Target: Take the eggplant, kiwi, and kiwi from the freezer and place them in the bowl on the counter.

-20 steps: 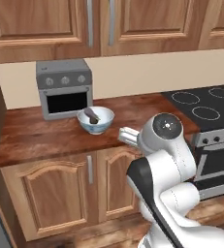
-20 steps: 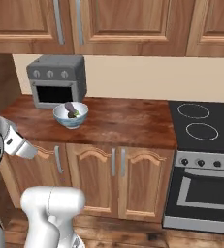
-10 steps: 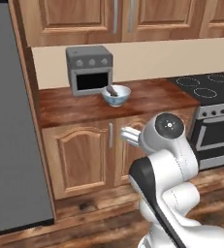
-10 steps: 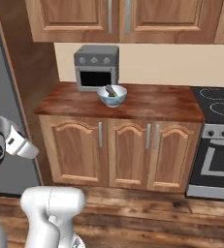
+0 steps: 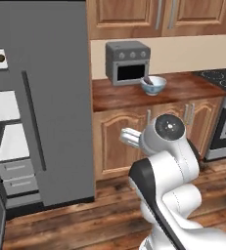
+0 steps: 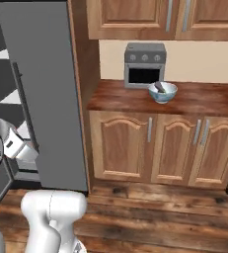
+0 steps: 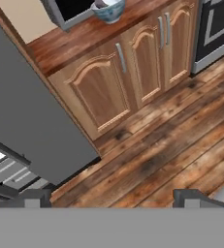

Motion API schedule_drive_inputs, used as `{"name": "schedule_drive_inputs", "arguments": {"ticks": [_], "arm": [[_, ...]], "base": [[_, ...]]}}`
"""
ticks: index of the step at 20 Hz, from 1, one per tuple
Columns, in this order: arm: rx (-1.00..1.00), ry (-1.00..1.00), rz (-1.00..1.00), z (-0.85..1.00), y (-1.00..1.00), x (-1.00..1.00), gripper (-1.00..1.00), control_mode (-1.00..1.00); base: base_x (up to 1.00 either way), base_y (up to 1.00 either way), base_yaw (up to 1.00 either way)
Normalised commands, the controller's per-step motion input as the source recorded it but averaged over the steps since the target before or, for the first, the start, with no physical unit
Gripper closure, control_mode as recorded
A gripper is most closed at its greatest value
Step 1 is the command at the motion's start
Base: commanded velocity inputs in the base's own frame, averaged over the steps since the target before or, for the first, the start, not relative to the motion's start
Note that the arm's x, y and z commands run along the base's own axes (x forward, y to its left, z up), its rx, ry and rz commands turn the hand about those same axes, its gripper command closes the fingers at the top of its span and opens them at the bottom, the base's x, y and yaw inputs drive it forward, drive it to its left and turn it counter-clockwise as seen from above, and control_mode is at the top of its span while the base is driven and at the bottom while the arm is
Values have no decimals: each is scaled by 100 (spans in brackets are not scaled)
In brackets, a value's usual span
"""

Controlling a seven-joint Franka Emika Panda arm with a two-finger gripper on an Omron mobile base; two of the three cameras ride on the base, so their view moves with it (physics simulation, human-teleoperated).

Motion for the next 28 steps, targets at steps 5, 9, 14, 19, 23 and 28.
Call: {"name": "schedule_drive_inputs", "arguments": {"ticks": [5, 9, 14, 19, 23, 28], "arm": [[0, 0, 0, 0, 0, 0, -100, 100], [0, 0, 0, 0, 0, 0, -100, 100], [0, 0, 0, 0, 0, 0, -100, 100], [0, 0, 0, 0, 0, 0, -100, 100], [0, 0, 0, 0, 0, 0, -100, 100], [0, 0, 0, 0, 0, 0, -100, 100]], "base": [[17, 100, 1], [44, 100, -2], [89, 80, -5], [100, 9, -6], [97, 21, -14], [23, 89, -8]]}}
